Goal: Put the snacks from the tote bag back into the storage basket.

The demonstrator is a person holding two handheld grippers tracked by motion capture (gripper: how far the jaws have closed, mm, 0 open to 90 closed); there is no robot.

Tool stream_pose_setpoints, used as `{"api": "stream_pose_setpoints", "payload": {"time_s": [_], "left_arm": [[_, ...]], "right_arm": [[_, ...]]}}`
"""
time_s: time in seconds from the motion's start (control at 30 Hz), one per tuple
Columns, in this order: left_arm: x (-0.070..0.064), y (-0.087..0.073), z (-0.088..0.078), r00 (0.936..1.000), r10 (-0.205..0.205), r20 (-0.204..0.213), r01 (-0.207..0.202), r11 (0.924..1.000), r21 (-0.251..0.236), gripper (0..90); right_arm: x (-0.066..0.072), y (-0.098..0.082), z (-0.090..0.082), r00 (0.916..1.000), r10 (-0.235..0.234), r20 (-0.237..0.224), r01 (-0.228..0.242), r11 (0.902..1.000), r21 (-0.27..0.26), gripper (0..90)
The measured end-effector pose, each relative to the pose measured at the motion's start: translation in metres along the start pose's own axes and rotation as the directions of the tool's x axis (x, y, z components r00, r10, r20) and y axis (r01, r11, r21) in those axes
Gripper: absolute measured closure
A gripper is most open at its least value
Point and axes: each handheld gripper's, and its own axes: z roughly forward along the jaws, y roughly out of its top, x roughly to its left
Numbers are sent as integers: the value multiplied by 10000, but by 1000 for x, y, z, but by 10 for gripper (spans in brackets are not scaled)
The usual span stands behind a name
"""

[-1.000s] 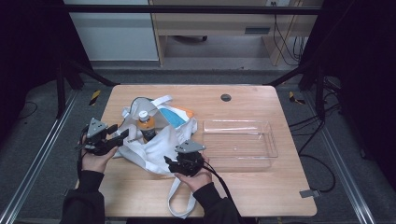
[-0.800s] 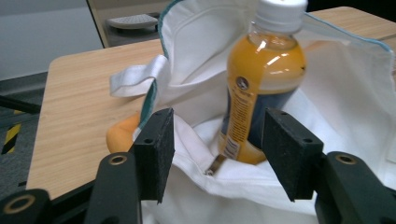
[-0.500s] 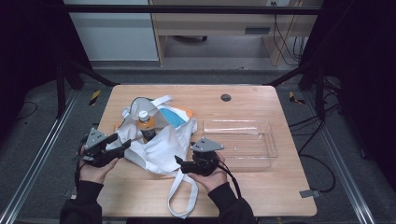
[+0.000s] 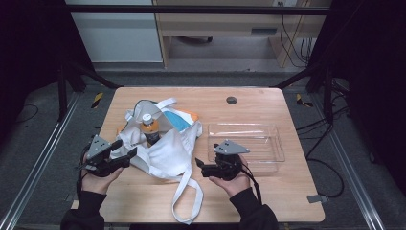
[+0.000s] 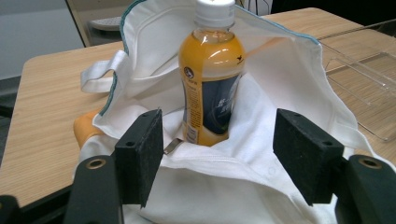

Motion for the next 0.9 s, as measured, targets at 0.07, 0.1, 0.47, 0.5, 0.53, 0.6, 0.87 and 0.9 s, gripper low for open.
{"api": "stream_pose_setpoints", "payload": {"time_s": [0.07,0.1,0.47,0.5,0.53,0.6,0.87,0.9], "left_arm": [[-3,2,0,10000,57,57,-56,10000,-7,323],[-4,3,0,9999,106,69,-106,9999,-12,322],[-18,12,1,9995,268,188,-266,9996,-128,310],[-18,13,1,9995,273,169,-271,9995,-139,309],[-19,14,1,9995,275,144,-273,9995,-171,309],[-21,16,2,9995,311,110,-309,9993,-214,307],[-25,24,8,9996,279,-16,-279,9989,-383,307],[-25,25,9,9995,293,-66,-296,9988,-393,308]], "right_arm": [[-4,-4,-6,10000,-14,89,14,10000,28,175],[-5,-6,-8,9999,11,133,-12,10000,73,175],[-27,-23,-45,9988,80,478,-82,10000,25,180],[-29,-25,-47,9988,45,483,-47,10000,28,181],[-30,-27,-49,9988,35,497,-37,10000,46,182],[-33,-32,-53,9988,38,496,-45,9999,134,187],[-43,-43,-68,9974,59,719,-72,9998,169,245],[-45,-44,-69,9973,70,733,-81,9999,148,251]]}}
